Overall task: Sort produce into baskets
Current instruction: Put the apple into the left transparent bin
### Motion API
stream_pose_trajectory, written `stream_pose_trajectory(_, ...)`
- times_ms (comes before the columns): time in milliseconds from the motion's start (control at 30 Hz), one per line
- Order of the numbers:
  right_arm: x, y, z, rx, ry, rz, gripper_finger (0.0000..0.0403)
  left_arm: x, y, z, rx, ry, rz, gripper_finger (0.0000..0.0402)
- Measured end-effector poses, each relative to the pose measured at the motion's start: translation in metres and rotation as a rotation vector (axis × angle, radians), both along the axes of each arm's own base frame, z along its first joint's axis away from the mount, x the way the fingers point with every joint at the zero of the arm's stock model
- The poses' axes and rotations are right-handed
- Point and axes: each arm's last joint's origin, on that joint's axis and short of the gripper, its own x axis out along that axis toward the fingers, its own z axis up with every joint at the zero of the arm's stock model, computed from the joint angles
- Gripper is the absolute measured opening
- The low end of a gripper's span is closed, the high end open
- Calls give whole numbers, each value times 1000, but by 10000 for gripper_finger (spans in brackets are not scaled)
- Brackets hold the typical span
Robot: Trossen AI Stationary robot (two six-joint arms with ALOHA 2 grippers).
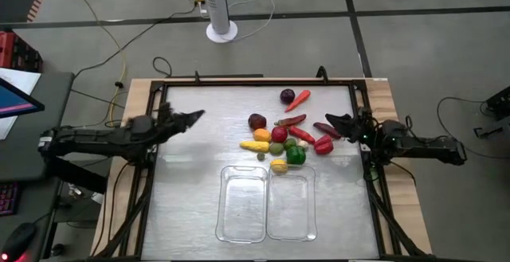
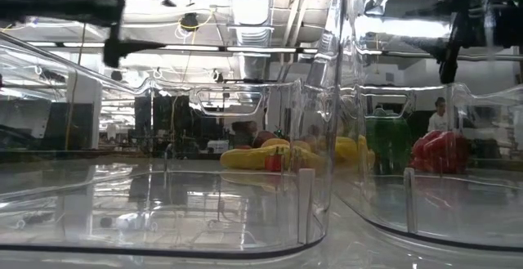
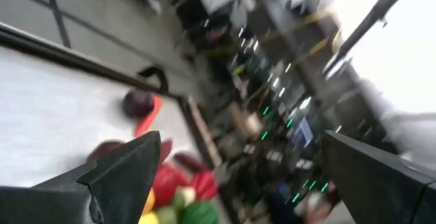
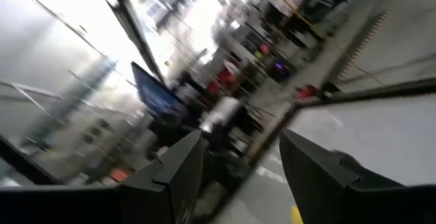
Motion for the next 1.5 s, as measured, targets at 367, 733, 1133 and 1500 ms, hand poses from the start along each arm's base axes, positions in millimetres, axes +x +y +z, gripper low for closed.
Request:
stream_pose_trajectory(367,1,3,29,-56,224,92,221,96,48,9,37,365,-257,378)
stream_pose_trajectory(733,-1,9,43,-154,366,181,221,191,93,11,136,787,-459,325)
stream_pose_trajectory(1133,5,14,38,-187,506,174,221,259,120,-2,339,1245,-689,366)
stream_pose_trajectory(1500,11,13,39,-156,502,144,221,270,139,-45,398,1485,-827,377)
